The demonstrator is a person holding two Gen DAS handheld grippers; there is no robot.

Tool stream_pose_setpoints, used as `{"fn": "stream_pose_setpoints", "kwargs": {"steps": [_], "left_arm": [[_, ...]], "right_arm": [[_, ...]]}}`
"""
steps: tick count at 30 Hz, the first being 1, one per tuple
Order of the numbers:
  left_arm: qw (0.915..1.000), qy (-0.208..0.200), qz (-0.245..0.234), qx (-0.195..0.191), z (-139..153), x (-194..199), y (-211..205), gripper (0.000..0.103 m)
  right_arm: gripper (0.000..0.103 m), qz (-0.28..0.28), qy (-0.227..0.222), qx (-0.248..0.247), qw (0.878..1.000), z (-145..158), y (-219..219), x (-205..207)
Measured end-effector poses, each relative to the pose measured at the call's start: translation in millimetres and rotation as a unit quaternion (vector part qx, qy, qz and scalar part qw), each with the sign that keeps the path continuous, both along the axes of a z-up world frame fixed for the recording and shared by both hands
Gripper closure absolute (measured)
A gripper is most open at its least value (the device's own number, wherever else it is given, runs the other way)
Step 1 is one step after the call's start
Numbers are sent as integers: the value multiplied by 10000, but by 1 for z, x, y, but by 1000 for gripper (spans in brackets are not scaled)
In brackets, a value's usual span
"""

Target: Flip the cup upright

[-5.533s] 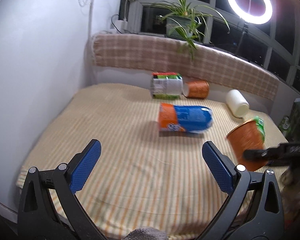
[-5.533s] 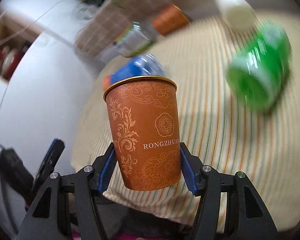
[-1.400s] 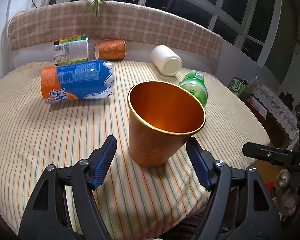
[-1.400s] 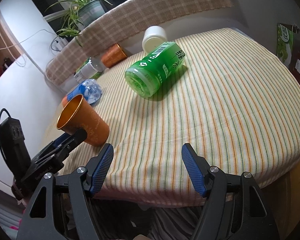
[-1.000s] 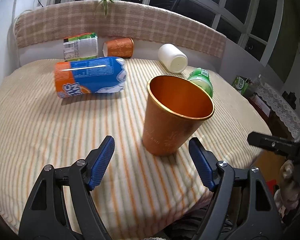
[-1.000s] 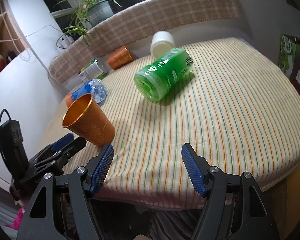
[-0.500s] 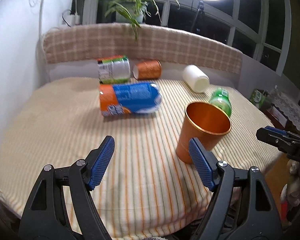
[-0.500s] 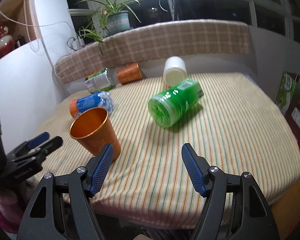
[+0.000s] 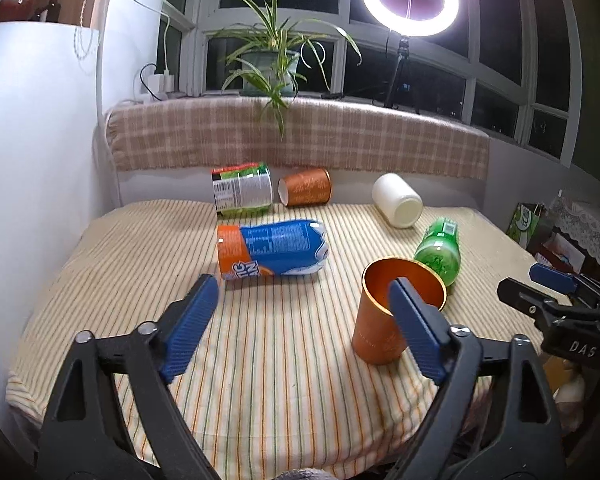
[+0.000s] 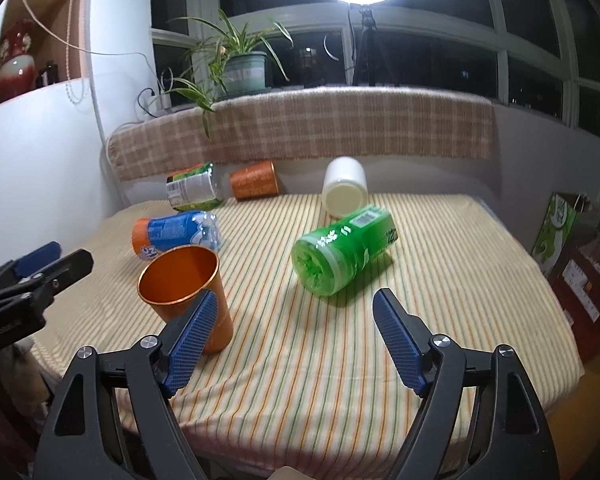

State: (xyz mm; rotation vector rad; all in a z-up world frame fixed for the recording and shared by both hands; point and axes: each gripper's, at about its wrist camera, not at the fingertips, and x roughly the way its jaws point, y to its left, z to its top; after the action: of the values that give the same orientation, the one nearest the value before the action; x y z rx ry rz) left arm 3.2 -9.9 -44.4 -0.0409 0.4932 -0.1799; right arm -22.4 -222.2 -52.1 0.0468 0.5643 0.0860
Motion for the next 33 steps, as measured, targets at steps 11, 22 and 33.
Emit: {"fn": "stream_pose_setpoints", "kwargs": {"steps": [11, 22, 33], "left_arm": [[9992, -361, 148, 58, 21, -16, -3, 1], [9985, -468, 241, 119, 27, -21, -5, 1], [9985, -465, 258, 112, 27, -21, -3, 1]], "right_arm": [[20, -147, -459, -151, 9987, 12, 6, -8], [20, -284, -583, -176, 9977, 15, 6, -10], [20, -311, -493, -121, 9982, 13, 3, -8]]}}
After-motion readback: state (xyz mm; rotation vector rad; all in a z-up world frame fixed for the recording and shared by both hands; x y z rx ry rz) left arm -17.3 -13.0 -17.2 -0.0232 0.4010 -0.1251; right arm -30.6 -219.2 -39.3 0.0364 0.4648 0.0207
